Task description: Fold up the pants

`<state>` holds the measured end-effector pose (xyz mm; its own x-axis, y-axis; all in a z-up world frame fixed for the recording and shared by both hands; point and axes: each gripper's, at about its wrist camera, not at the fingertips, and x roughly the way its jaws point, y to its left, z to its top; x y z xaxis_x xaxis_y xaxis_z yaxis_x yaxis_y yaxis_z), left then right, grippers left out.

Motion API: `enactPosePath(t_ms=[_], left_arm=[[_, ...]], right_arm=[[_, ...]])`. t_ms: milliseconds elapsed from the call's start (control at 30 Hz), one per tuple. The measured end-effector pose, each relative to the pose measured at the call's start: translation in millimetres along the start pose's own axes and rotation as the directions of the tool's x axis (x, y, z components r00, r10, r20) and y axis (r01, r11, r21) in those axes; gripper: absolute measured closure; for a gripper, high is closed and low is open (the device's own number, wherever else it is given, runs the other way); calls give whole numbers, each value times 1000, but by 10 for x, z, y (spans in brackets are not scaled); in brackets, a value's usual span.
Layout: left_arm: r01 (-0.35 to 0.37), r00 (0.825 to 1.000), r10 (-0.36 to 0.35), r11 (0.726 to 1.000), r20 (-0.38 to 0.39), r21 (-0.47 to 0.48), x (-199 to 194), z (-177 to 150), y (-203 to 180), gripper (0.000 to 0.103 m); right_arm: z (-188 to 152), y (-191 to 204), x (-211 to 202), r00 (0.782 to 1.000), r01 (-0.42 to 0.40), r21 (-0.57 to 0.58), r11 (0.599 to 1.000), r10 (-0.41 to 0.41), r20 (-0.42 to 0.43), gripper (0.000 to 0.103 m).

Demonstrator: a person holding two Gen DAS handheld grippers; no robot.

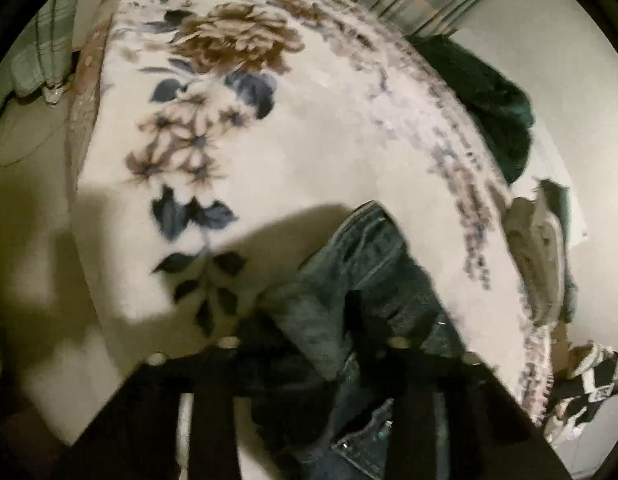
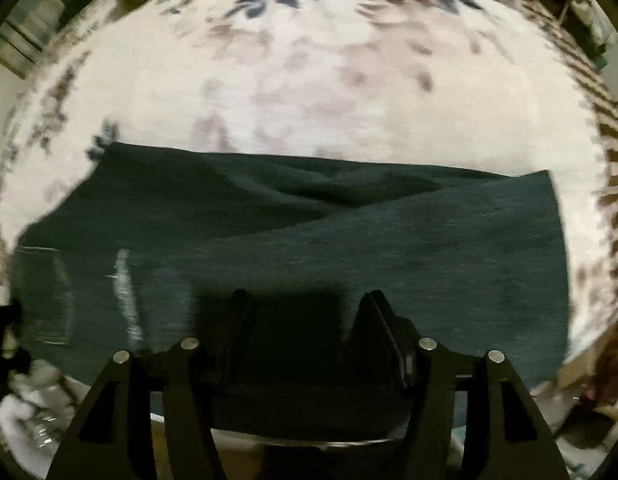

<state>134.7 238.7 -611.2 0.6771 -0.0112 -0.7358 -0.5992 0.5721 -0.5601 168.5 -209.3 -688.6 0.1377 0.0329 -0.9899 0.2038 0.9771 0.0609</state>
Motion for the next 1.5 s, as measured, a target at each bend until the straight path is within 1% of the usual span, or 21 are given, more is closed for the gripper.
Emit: enactPosePath(t_ms=[67, 233, 300, 333, 433, 467, 500, 567, 600, 667, 700, 733, 767, 833, 900, 967, 1033, 1100, 1267, 1367, 1500], left_arm=[[18, 1000, -19, 999, 21, 42, -90, -12, -100, 83], [113, 987, -130, 977, 89, 179, -537, -14, -535, 86], [165, 975, -197, 953, 106, 254, -801, -87, -842, 87], [173, 972, -211, 944, 108, 280, -859, -114, -969, 87], [234, 951, -293, 889, 95, 394, -1202, -323, -1521, 87], [250, 946, -311, 877, 87, 411, -1276, -391, -1637, 87], [294, 934, -353, 845, 54, 447, -1396, -536, -1869, 87], [335, 920, -391, 802, 10, 494, -1534, -776, -2144, 87], [383, 904, -426, 763, -41, 521, -1599, -994, -2370, 87], [428, 886, -454, 719, -97, 547, -1644, -1300, -2624, 87], [480, 864, -474, 675, -169, 559, -1635, -1575, -2826, 87], [516, 847, -482, 647, -224, 561, -1610, -1788, -2961, 87], [544, 833, -485, 630, -267, 555, -1579, -1935, -3052, 87], [611, 792, -464, 584, -397, 535, -1439, -2475, -3321, 87], [639, 769, -425, 546, -478, 542, -1308, -2932, -3498, 87], [650, 754, -363, 530, -547, 544, -1112, -3403, -3635, 87], [636, 760, -293, 521, -580, 569, -946, -3781, -3700, 87], [619, 769, -244, 517, -591, 592, -795, -4024, -3714, 87], [591, 781, -150, 489, -606, 641, -576, -4393, -3727, 87], [581, 789, -124, 469, -602, 665, -577, -4501, -3728, 87], [580, 783, -103, 477, -614, 660, -528, -4552, -3705, 87]], right_arm=[[-31, -101, -23, 1000, -18, 22, 1000, 18, 3, 40], [-141, -501, -154, 999, -30, 73, 997, 28, 30, 40], [-177, -704, -232, 998, -42, 102, 994, 38, 44, 40], [-191, -798, -265, 998, -47, 115, 992, 41, 50, 40], [-230, -1185, -384, 997, -52, 161, 986, 43, 61, 40], [-242, -1320, -428, 997, -56, 180, 982, 45, 65, 40], [-252, -1486, -487, 996, -62, 203, 977, 49, 71, 40], [-271, -1783, -596, 995, -65, 238, 969, 46, 85, 40], [-285, -1959, -663, 995, -66, 258, 964, 43, 94, 40], [-310, -2274, -786, 993, -64, 292, 954, 32, 113, 40], [-337, -2494, -856, 992, -58, 313, 948, 20, 123, 40], [-330, -2564, -884, 992, -54, 325, 944, 13, 128, 40], [-344, -2712, -918, 991, -50, 342, 938, 4, 134, 40], [-422, -3058, -987, 990, -36, 378, 925, -18, 140, 40], [-540, -3420, -1040, 989, -16, 418, 908, -46, 138, 40], [-572, -3595, -996, 989, 4, 452, 892, -69, 127, 40], [-721, -3893, -975, 990, 20, 495, 869, -86, 111, 40], [-870, -4162, -917, 992, 22, 541, 841, -85, 93, 40], [-1093, -4590, -822, 994, 17, 607, 794, -77, 72, 40], [-1128, -4691, -818, 994, 17, 610, 792, -78, 73, 40], [-1083, -4676, -816, 995, 13, 588, 809, -70, 75, 40]])
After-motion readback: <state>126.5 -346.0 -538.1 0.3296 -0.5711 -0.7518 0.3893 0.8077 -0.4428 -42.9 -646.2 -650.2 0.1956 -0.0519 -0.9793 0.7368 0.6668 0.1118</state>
